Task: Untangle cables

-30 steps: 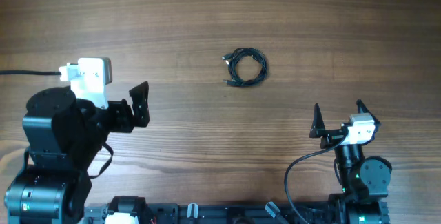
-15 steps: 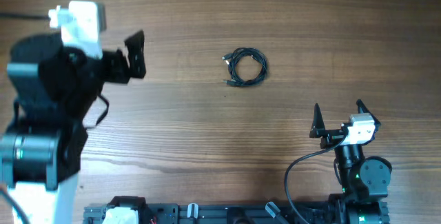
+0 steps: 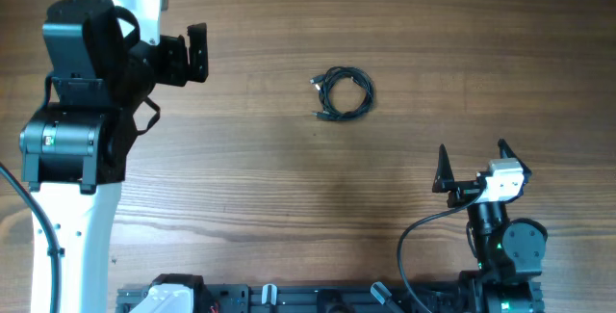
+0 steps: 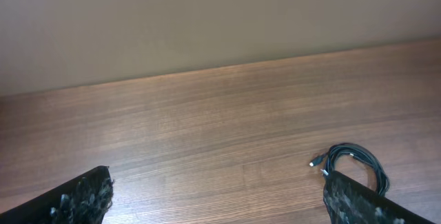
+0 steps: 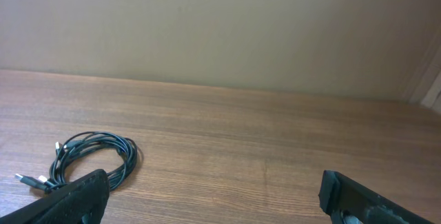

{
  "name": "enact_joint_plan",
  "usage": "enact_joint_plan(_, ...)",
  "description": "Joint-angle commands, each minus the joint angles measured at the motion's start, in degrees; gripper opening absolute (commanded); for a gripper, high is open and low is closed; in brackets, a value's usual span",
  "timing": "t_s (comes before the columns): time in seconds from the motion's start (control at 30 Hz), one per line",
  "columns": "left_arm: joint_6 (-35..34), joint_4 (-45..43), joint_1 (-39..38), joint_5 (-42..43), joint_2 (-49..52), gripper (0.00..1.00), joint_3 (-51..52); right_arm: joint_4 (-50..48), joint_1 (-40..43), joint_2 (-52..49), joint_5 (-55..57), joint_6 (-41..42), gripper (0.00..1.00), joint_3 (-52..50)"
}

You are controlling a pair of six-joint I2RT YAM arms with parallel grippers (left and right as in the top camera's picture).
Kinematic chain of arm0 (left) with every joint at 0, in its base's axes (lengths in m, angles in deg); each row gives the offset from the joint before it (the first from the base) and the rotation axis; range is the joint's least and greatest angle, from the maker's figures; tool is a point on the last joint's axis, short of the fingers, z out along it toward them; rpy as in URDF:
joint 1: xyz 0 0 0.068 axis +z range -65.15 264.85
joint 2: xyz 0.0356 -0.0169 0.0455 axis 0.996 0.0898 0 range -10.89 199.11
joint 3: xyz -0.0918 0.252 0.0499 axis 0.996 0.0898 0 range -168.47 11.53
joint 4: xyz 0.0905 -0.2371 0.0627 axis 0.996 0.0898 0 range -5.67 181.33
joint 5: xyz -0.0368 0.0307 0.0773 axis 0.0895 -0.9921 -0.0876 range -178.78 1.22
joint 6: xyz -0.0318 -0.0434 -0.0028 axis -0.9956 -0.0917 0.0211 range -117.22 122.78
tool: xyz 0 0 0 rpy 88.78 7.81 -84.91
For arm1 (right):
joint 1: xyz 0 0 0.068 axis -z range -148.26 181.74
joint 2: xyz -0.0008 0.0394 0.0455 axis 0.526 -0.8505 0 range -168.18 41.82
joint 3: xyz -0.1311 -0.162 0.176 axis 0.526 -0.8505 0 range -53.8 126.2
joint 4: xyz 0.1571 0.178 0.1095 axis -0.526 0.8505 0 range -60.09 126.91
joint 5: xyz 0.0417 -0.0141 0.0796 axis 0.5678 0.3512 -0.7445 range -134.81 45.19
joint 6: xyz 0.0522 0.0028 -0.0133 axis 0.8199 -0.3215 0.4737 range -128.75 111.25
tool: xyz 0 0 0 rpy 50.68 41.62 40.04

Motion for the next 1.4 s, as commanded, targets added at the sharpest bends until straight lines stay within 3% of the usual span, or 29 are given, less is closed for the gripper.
enact_joint_plan(0.0,1.1,-0.1,0.3,0.5,-0.2,1.0,-1.3,-0.2,0.3,0.7,-1.0,1.2,1.0,-0.6)
enact_joint_plan(0.47,1.1,1.6,0.3,0.7,-0.1,1.0,-1.3,0.3,0.3,0.7,-1.4,15.7,1.0,0.7)
enact_joint_plan(0.67,1.1,1.7,0.3,0.7,-0.1,1.0,-1.3,9.3,0.3,0.7,-1.8,15.7,1.0,6.4)
enact_joint_plan(0.83,1.1,1.7,0.3,0.8,-0.1,1.0,-1.3,20.0,0.3,0.7,-1.8,15.6,1.0,16.4)
enact_joint_plan(1.1,0.9,1.7,0.3,3.1,-0.1,1.0,-1.3,28.2,0.3,-2.1,-1.3,15.5,1.0,35.8)
enact_joint_plan(1.37,0.9,3.1,0.3,6.6,-0.1,1.0,-1.3,46.9,0.3,-22.0,-0.9,13.5,1.0,63.7)
